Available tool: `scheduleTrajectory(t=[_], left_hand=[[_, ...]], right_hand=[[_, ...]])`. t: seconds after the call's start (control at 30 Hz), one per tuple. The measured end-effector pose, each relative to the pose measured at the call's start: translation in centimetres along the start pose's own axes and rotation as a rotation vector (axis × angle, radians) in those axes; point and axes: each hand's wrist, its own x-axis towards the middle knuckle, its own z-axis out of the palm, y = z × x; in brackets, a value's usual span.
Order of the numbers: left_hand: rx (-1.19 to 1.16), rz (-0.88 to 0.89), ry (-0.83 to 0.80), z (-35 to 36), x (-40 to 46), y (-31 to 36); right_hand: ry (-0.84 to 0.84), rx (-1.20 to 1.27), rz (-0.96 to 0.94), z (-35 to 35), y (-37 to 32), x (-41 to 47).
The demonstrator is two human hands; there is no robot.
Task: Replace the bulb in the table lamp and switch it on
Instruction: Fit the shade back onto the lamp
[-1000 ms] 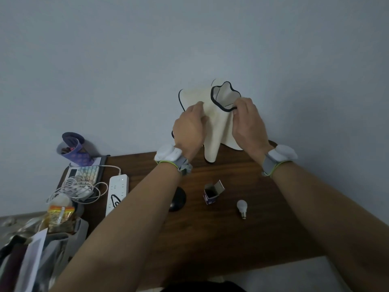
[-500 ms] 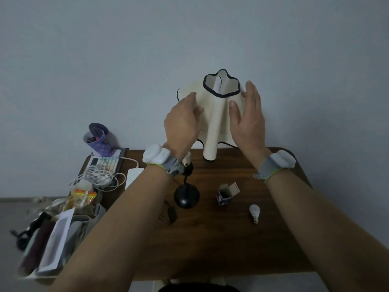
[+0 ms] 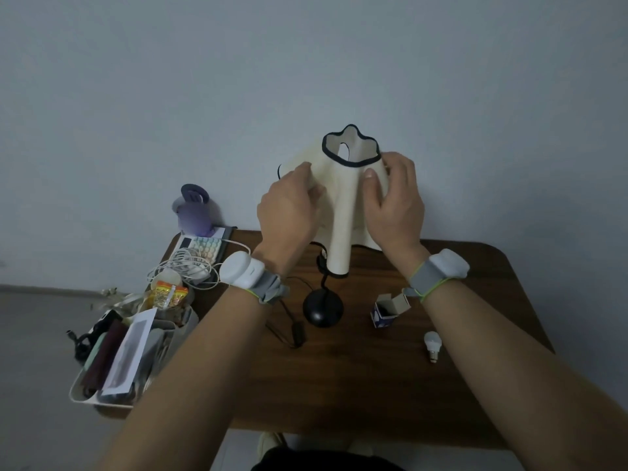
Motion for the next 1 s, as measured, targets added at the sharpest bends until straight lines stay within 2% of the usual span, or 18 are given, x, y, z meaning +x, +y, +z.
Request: scheduleTrajectory(t=[0.73, 1.0], left_hand=[[-0.004, -0.087, -0.08, 1.7, -6.8, -2.2], [-0.048, -0.1, -0.122, 3.6, -8.2, -4.0]], right_hand=[[-0.098, -0.032, 0.036, 0.7, 1.4, -6.0], [-0.2, -0.045, 0.034, 1.1, 2.7, -7.9]])
